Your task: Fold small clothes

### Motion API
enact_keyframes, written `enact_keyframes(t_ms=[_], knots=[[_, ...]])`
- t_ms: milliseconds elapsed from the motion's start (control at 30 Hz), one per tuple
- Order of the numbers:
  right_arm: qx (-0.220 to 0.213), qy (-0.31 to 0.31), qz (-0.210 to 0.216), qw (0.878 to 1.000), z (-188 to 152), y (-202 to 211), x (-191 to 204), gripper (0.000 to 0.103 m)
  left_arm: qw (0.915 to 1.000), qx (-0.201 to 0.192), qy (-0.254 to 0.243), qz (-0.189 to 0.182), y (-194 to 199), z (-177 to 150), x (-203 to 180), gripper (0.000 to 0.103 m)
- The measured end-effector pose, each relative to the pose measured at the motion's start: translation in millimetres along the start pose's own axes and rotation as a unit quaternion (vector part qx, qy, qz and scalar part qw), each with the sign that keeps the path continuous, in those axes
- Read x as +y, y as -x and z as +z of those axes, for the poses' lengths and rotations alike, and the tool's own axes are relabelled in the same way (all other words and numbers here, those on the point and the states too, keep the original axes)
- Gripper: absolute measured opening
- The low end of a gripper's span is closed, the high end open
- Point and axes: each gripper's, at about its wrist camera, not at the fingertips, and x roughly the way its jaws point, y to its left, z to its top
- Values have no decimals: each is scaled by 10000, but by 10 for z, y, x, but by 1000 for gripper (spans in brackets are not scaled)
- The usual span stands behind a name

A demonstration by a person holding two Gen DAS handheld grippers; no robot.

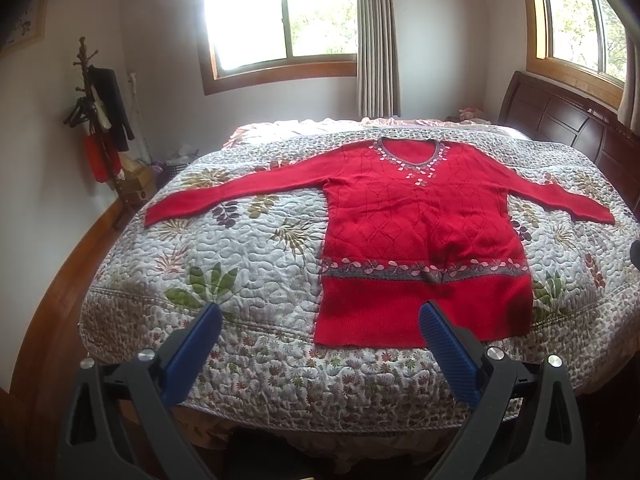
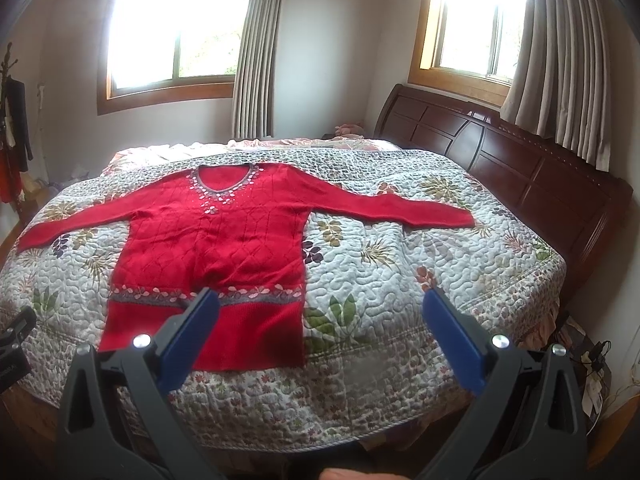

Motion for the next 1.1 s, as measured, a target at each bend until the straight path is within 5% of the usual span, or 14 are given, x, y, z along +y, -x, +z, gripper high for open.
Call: enact_keyframes(t_ms=[1100], knots=[[87,22,-38,10000,-32,-83,6,101,10000,-19,-43,16,-35,14,-26,99]])
